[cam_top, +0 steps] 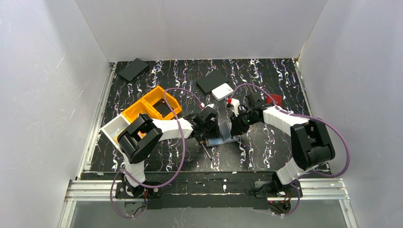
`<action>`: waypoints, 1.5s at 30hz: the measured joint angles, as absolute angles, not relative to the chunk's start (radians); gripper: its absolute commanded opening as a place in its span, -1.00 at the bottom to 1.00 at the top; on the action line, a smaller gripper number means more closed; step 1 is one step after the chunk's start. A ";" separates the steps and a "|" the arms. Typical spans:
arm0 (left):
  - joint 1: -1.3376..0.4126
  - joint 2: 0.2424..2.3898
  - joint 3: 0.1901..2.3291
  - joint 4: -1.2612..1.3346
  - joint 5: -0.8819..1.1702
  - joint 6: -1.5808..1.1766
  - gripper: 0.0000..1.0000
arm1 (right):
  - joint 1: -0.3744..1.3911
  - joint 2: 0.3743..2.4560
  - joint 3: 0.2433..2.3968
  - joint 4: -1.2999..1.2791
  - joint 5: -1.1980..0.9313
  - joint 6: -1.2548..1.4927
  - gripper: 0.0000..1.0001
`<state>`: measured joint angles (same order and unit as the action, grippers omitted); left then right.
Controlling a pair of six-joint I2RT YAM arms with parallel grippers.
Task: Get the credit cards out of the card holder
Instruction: Remove the credit card from the card holder.
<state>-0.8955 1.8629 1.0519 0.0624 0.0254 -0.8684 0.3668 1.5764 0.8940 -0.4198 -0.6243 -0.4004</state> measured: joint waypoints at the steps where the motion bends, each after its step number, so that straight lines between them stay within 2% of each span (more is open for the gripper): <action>1: -0.892 1.861 1.044 0.075 0.036 -0.873 -0.70 | 0.368 1.576 0.894 -0.421 -0.633 -0.404 -0.47; 10: -0.876 1.853 1.013 0.115 0.100 -0.908 -0.64 | 0.396 1.576 0.894 -0.427 -0.680 -0.423 -0.45; 17: -0.876 1.811 0.973 0.111 0.121 -0.924 -0.52 | 0.414 1.576 0.894 -0.424 -0.685 -0.416 -0.45; 29: -0.876 1.681 0.863 0.111 0.115 -0.947 -0.14 | 0.427 1.582 0.894 -0.396 -0.693 -0.385 -0.34; 36: -0.857 1.651 0.788 0.231 0.154 -1.024 0.00 | 0.430 1.613 0.894 -0.390 -0.718 -0.376 -0.30; 45: -0.846 1.651 0.760 0.370 0.181 -1.126 0.06 | 0.432 1.633 0.894 -0.389 -0.744 -0.371 -0.29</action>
